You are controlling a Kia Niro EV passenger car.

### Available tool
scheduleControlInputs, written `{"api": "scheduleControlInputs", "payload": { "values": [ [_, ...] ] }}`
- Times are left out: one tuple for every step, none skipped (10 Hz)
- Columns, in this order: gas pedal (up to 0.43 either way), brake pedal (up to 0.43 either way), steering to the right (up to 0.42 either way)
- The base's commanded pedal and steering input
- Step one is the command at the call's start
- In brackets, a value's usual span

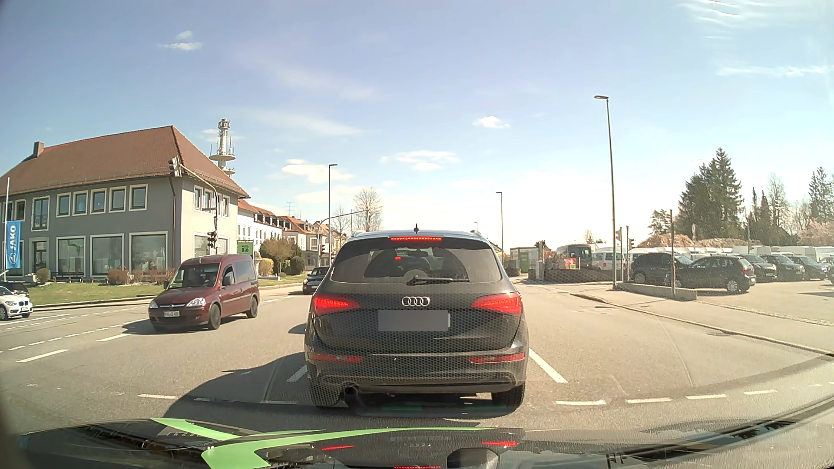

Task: Follow the waypoints while adhering to traffic rules and regulations

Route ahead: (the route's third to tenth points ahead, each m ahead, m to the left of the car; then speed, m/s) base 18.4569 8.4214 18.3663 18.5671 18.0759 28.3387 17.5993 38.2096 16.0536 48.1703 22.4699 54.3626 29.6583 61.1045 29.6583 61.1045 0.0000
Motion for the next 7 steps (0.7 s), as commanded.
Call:
{"api": "scheduleControlInputs", "payload": {
  "values": [
    [0.0, 0.311, -0.001],
    [0.0, 0.311, -0.001],
    [0.0, 0.311, -0.001],
    [0.0, 0.311, -0.001],
    [0.0, 0.311, -0.001],
    [0.0, 0.305, -0.001],
    [0.0, 0.311, -0.001]
  ]
}}
